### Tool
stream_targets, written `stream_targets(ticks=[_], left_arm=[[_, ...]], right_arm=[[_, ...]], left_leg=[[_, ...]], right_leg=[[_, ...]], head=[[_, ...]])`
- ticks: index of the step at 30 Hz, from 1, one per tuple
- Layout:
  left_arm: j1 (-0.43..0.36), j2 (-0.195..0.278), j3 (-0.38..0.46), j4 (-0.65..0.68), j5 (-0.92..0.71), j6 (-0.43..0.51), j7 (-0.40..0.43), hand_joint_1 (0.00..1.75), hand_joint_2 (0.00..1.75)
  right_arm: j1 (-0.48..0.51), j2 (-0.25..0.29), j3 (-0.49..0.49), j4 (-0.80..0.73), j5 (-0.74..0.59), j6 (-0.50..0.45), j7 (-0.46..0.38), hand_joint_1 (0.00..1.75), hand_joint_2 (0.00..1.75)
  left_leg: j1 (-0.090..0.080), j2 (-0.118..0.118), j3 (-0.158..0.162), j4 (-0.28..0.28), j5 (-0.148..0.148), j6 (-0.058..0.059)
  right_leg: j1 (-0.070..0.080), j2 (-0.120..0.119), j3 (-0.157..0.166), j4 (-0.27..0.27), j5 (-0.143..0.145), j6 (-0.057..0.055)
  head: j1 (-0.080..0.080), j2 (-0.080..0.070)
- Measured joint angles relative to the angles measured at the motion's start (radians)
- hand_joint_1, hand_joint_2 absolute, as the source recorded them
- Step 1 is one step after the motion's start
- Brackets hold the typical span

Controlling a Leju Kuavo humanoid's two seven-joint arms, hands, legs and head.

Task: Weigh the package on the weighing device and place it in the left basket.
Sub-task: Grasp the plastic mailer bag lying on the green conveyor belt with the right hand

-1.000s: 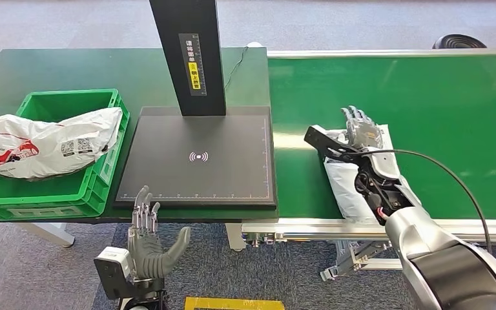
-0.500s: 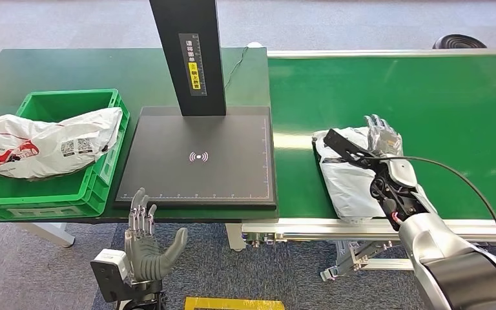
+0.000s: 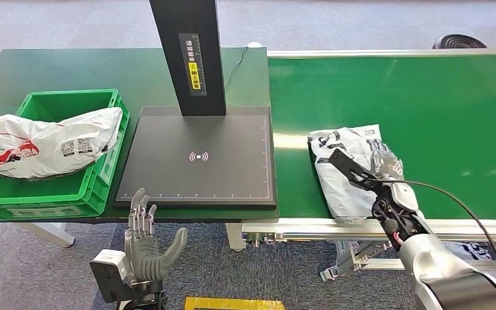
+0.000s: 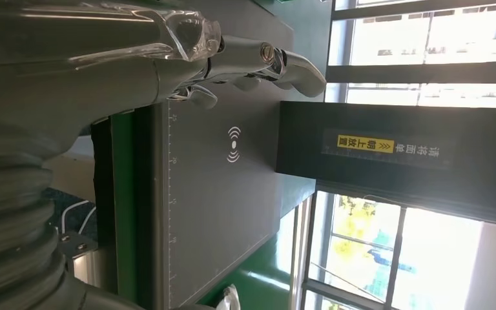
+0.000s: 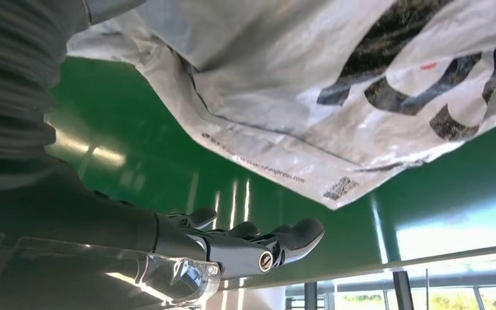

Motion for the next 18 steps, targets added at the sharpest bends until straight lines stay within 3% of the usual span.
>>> stream_targets(ticks=[18], left_arm=[[0.0, 0.0, -0.008, 0.0, 0.001, 0.0, 0.0, 0.0, 1.75]], right_arm=[[0.066, 0.073, -0.034, 0.001, -0.015, 0.005, -0.027, 0.0, 1.75]], left_leg=[[0.0, 0.0, 0.0, 0.0, 0.0, 0.0]], right_leg=[[0.0, 0.0, 0.0, 0.0, 0.0, 0.0]], head=[[0.0, 0.0]])
